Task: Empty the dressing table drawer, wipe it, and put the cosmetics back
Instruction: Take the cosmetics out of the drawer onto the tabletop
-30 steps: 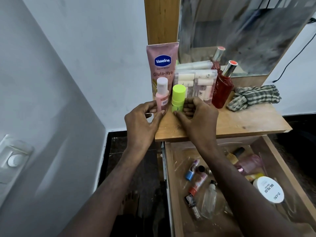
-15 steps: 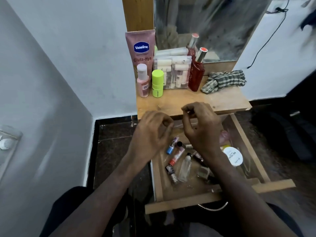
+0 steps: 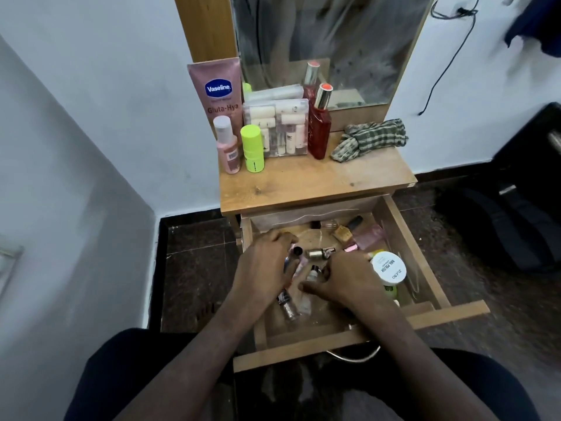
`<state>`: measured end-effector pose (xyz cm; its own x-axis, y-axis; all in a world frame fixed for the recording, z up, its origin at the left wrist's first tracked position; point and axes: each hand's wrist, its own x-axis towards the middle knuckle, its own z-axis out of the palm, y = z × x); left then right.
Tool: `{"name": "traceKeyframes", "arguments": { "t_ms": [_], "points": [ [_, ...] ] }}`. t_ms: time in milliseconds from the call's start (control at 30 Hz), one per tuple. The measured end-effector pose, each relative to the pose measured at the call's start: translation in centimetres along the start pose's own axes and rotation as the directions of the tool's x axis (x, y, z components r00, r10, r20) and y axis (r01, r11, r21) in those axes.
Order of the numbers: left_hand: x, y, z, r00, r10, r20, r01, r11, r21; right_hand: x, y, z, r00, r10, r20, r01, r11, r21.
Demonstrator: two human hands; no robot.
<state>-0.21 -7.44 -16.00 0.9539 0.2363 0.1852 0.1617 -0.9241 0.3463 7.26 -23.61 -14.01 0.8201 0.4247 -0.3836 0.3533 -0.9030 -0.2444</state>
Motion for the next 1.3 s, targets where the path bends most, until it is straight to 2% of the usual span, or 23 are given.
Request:
{"name": "traceKeyframes", "arguments": {
  "t_ms": [100, 300, 367, 433, 467, 533, 600, 633, 667, 700, 767, 833, 967, 1100, 1200, 1300],
  "points": [
    [0.7, 0.0, 0.3, 0.999, 0.034, -0.017, -0.032, 0.994, 0.104, 0.2, -0.8, 0.0, 1.0, -0.015, -0.011, 0.014, 1.0, -0.013],
    [1.3, -0.1, 0.6, 0.999, 0.045, -0.027, -0.044, 0.998, 0.055, 0.6, -1.6, -0.9, 0.998, -0.025, 0.053, 0.023, 0.999, 0.039],
    [1.4, -0.1, 0.4, 0.999, -0.007, -0.051, 0.004, 0.998, -0.062, 0.8, -0.9, -1.6, 0.998, -0.044, 0.037, 0.038, 0.988, 0.152],
    [1.6, -0.1, -0.4, 0.994, -0.088, -0.069, 0.065, 0.957, -0.282, 1.0, 0.2, -2.3, 0.992, -0.115, 0.044, 0.092, 0.93, 0.355],
    [1.6, -0.2, -1.0, 0.987, -0.146, -0.067, 0.105, 0.903, -0.417, 0.9, 0.7, -2.8, 0.986, -0.159, 0.055, 0.108, 0.851, 0.514],
    [1.4, -0.3, -2.1, 0.962, -0.268, -0.048, 0.173, 0.736, -0.654, 0.8, 0.9, -3.5, 0.975, -0.217, 0.053, 0.087, 0.587, 0.805],
    [1.5, -0.4, -2.8, 0.936, -0.352, 0.004, 0.208, 0.545, -0.812, 1.0, 0.9, -3.9, 0.972, -0.236, 0.013, 0.072, 0.35, 0.934],
    [1.6, -0.4, -2.9, 0.926, -0.376, 0.038, 0.215, 0.44, -0.872, 1.1, 0.9, -3.9, 0.969, -0.247, -0.01, 0.081, 0.28, 0.956],
    [1.8, -0.4, -3.0, 0.919, -0.389, 0.069, 0.21, 0.334, -0.919, 1.3, 0.9, -3.7, 0.963, -0.266, -0.036, 0.106, 0.256, 0.961],
    [1.9, -0.3, -3.1, 0.916, -0.389, 0.096, 0.202, 0.241, -0.949, 1.3, 0.8, -3.5, 0.953, -0.296, -0.068, 0.154, 0.276, 0.949],
    [2.1, 0.0, -3.4, 0.927, -0.352, 0.125, 0.184, 0.138, -0.973, 1.1, 0.7, -3.0, 0.919, -0.357, -0.165, 0.316, 0.421, 0.851],
    [2.1, 0.3, -3.7, 0.949, -0.294, 0.112, 0.153, 0.122, -0.981, 0.8, 0.3, -2.7, 0.876, -0.395, -0.276, 0.466, 0.548, 0.695],
    [2.1, 0.7, -3.9, 0.943, -0.32, 0.088, 0.132, 0.118, -0.984, 0.7, -0.4, -2.3, 0.823, -0.41, -0.394, 0.569, 0.601, 0.562],
    [2.2, 0.3, -3.8, 0.924, -0.381, 0.037, 0.126, 0.213, -0.969, 0.9, -0.4, -2.1, 0.813, -0.418, -0.406, 0.581, 0.623, 0.523],
    [2.1, -0.2, -3.8, 0.941, -0.338, 0.032, 0.135, 0.287, -0.949, 1.0, -0.5, -2.1, 0.799, -0.429, -0.422, 0.599, 0.627, 0.498],
    [1.9, -0.3, -3.8, 0.962, -0.274, -0.018, 0.103, 0.419, -0.902, 1.5, -0.5, -2.1, 0.813, -0.389, -0.432, 0.577, 0.639, 0.509]
  ]
}}
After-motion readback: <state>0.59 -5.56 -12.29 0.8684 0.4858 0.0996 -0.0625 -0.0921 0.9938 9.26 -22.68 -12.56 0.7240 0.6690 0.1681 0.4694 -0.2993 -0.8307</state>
